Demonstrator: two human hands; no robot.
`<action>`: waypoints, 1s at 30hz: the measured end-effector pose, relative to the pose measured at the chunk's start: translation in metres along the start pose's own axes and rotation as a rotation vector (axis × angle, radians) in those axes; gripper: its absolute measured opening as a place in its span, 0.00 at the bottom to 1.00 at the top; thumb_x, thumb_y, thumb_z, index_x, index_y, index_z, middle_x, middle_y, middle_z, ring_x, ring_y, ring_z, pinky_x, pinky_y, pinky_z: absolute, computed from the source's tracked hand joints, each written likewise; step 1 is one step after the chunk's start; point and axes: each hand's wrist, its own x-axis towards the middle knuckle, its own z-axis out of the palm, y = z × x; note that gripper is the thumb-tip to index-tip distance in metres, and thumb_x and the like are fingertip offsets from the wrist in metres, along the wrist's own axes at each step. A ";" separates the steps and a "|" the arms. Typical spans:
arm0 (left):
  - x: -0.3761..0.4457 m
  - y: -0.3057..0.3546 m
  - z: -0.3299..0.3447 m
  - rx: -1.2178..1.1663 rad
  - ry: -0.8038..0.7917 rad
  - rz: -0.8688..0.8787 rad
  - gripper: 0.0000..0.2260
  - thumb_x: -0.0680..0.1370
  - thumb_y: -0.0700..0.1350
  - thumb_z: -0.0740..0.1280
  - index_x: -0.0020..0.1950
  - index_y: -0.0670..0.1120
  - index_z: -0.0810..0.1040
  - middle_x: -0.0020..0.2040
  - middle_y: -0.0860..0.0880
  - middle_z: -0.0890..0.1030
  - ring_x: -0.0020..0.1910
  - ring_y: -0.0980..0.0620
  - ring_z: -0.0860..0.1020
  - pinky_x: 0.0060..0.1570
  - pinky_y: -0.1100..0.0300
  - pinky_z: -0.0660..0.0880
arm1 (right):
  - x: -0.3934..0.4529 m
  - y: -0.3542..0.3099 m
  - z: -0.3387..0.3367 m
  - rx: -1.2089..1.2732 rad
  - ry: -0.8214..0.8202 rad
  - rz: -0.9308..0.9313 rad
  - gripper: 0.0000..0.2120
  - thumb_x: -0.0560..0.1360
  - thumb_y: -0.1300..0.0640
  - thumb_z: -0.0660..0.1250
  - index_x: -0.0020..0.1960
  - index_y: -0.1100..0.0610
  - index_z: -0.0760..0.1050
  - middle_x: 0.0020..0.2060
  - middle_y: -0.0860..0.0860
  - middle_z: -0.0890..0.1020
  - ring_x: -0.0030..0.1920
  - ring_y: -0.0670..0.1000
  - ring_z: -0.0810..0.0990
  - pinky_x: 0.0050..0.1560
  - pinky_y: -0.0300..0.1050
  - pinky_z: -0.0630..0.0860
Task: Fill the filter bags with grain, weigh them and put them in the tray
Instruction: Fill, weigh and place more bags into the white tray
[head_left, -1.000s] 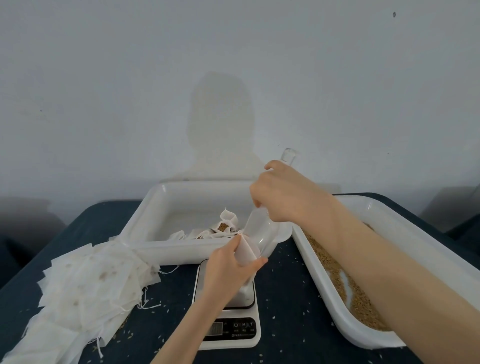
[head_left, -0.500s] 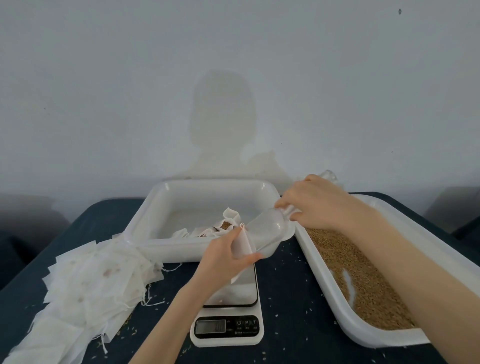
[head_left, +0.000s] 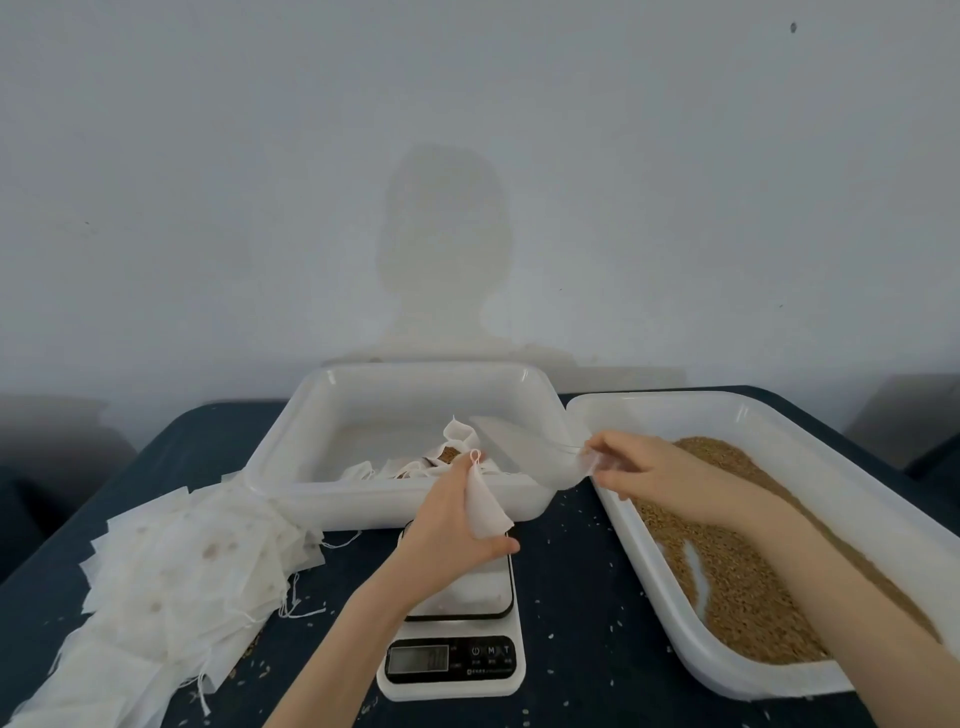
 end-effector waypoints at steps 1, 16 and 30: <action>0.000 -0.001 0.001 -0.009 -0.018 0.003 0.44 0.68 0.50 0.77 0.75 0.53 0.54 0.67 0.62 0.60 0.66 0.62 0.61 0.65 0.64 0.60 | 0.001 -0.004 0.006 0.035 -0.009 0.003 0.13 0.79 0.47 0.63 0.62 0.45 0.70 0.50 0.42 0.78 0.46 0.41 0.78 0.48 0.39 0.76; 0.016 0.009 0.009 -0.207 -0.034 0.032 0.08 0.79 0.41 0.64 0.43 0.51 0.78 0.41 0.59 0.80 0.46 0.63 0.77 0.46 0.73 0.69 | -0.003 0.020 0.022 -0.058 0.316 0.212 0.08 0.77 0.48 0.65 0.55 0.45 0.68 0.46 0.40 0.76 0.44 0.41 0.76 0.41 0.36 0.73; -0.013 -0.056 -0.009 0.122 0.037 -0.018 0.14 0.73 0.45 0.71 0.51 0.62 0.72 0.47 0.64 0.77 0.47 0.69 0.73 0.45 0.76 0.66 | -0.020 0.114 0.027 -0.257 0.101 0.630 0.09 0.82 0.51 0.58 0.50 0.57 0.72 0.46 0.52 0.80 0.47 0.51 0.81 0.48 0.44 0.79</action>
